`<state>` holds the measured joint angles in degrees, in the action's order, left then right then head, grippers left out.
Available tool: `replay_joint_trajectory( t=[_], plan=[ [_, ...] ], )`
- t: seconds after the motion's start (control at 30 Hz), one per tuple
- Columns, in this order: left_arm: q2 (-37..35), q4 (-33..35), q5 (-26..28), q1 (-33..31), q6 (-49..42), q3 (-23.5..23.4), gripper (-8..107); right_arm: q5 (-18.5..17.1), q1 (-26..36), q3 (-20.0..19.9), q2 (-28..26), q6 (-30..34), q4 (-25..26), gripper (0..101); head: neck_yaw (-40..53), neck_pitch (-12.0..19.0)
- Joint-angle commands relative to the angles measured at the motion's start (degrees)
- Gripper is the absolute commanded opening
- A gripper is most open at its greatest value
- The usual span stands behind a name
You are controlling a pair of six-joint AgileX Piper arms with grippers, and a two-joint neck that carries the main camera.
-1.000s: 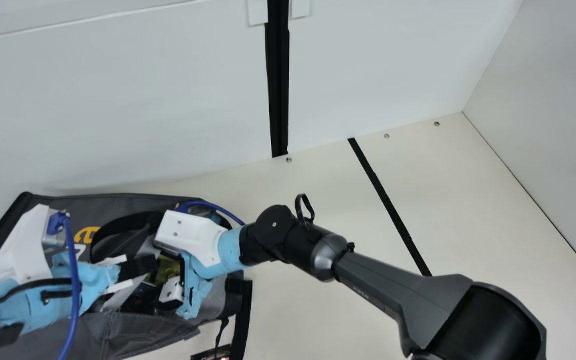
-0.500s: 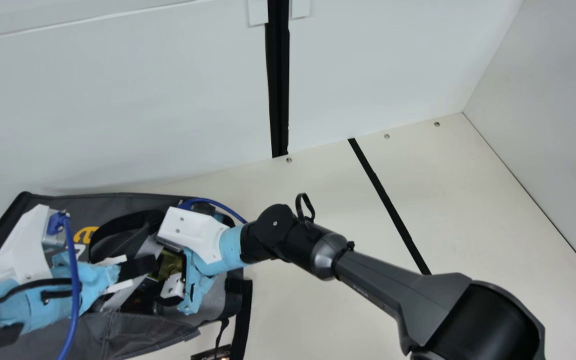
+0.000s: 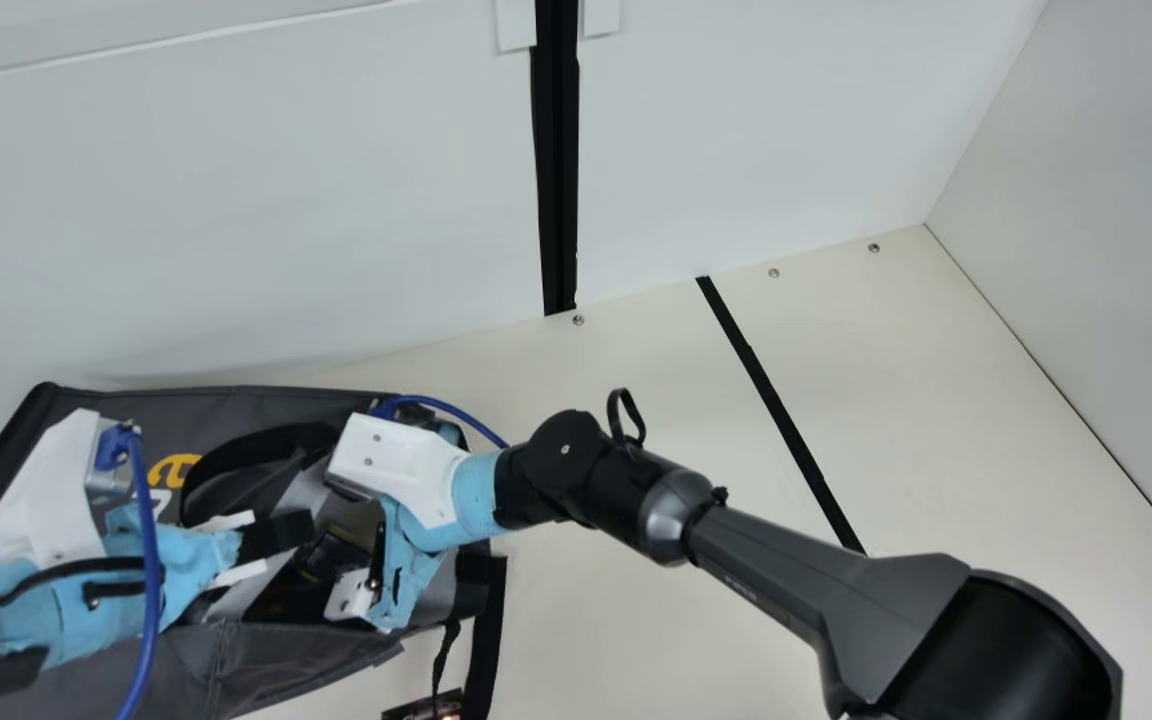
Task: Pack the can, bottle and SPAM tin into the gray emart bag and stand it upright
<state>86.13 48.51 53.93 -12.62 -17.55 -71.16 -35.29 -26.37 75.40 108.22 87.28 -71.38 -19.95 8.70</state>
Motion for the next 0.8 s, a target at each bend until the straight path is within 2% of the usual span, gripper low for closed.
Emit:
replay_joint_trajectory(
  t=[0.0,0.77],
  plan=[
    [0.0,0.0,0.0,0.0,0.0,0.0,-8,-0.42,0.31,-0.87,-0.64,0.26,-0.17,95,-0.05,1.3],
    [0.0,0.0,0.0,0.0,0.0,0.0,-8,-6.93,8.06,-12.36,-12.23,1.46,2.18,95,-0.05,1.3]
  ],
)
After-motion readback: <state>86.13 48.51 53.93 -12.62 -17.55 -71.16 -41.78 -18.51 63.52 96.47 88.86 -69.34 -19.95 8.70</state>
